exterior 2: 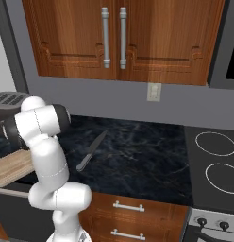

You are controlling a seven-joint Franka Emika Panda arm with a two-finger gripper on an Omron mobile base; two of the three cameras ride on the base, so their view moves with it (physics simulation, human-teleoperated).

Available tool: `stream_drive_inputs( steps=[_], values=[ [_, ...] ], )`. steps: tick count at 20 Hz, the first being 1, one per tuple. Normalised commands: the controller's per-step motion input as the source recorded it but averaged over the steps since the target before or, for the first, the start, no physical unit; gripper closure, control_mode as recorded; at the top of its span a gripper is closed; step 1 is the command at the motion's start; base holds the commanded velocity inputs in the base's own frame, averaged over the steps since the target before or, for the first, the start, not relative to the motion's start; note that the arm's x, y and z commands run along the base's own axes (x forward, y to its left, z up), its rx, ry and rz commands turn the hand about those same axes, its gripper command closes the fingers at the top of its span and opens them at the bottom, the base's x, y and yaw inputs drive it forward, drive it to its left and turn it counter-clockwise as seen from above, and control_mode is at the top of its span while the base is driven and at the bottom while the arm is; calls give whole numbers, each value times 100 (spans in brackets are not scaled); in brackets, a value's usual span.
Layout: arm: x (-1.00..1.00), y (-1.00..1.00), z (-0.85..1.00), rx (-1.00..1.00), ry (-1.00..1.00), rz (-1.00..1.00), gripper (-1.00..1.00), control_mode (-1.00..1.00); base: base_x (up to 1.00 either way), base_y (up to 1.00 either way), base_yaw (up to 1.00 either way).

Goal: Move the cutting board and knife to the sink. Then move spray from the cabinet to the counter.

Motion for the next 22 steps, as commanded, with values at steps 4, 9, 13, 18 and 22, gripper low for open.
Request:
stream_drive_inputs(
  steps=[4,9,13,18,22],
  values=[
    [-53,28,-28,0,0,4,-100,-100,0,0,0],
    [-44,18,-27,0,0,4,-100,-100,0,0,0],
    [-37,15,-25,0,0,4,-100,-100,0,0,0],
    [-22,9,-18,0,0,3,-100,-100,0,0,0],
    [0,-4,5,1,-3,13,-100,-100,0,0,0]
  ],
)
